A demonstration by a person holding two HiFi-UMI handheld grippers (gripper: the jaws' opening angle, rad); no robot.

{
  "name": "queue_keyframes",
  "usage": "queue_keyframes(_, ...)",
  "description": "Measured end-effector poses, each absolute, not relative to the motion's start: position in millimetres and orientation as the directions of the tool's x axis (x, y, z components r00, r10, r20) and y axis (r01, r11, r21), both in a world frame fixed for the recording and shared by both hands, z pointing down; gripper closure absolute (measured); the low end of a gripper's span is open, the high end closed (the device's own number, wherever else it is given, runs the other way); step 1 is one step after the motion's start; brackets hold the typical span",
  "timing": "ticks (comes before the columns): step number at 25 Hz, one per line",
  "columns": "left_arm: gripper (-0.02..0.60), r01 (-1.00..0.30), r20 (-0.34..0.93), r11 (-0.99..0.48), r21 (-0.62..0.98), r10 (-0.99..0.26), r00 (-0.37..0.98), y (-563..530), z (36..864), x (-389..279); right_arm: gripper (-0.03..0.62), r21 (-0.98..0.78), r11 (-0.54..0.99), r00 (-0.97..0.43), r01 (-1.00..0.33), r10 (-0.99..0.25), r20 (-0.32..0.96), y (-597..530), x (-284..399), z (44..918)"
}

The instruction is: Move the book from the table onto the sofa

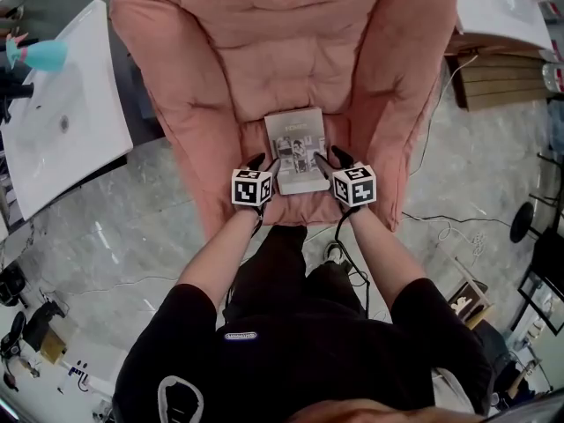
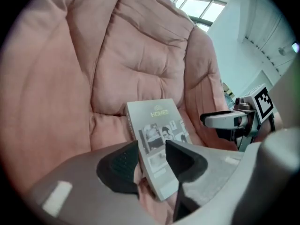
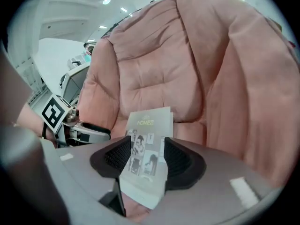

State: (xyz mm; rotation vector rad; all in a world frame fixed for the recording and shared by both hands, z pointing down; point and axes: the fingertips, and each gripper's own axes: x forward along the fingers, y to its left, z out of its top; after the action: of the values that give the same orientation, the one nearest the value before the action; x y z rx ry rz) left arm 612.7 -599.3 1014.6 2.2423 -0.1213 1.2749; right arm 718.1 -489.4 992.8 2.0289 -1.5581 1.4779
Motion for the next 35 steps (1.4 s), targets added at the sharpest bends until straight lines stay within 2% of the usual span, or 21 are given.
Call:
queue_keyframes(8,0.394,-0.275,0.769,-0.867,0.415,0.173,0.615,-586,946,620,0.339,-0.405,-0.392,-0.015,-0.826,-0.702,0.712,-492,713,907)
queue_keyframes(18,0.390,-0.223,0.748,-0.888,0.401,0.177,0.639,-576,858,608,0.324,-0.394,-0.351,0.006,-0.849,-0.752,0.659,-476,701,793)
queue_keyframes(29,0.390,-0.125,0.671,-0.918,0.376,0.176,0.721,-573,735,595,0.324,-0.349,-0.305,0.098,-0.886,-0.859,0.502,-447,697,620)
queue_keyframes(35,0.390,-0.108,0.632,-0.928,0.357,0.154,0.760,-572,685,595,0.327,-0.334,-0.295,0.139,-0.895,-0.897,0.419,-436,705,554)
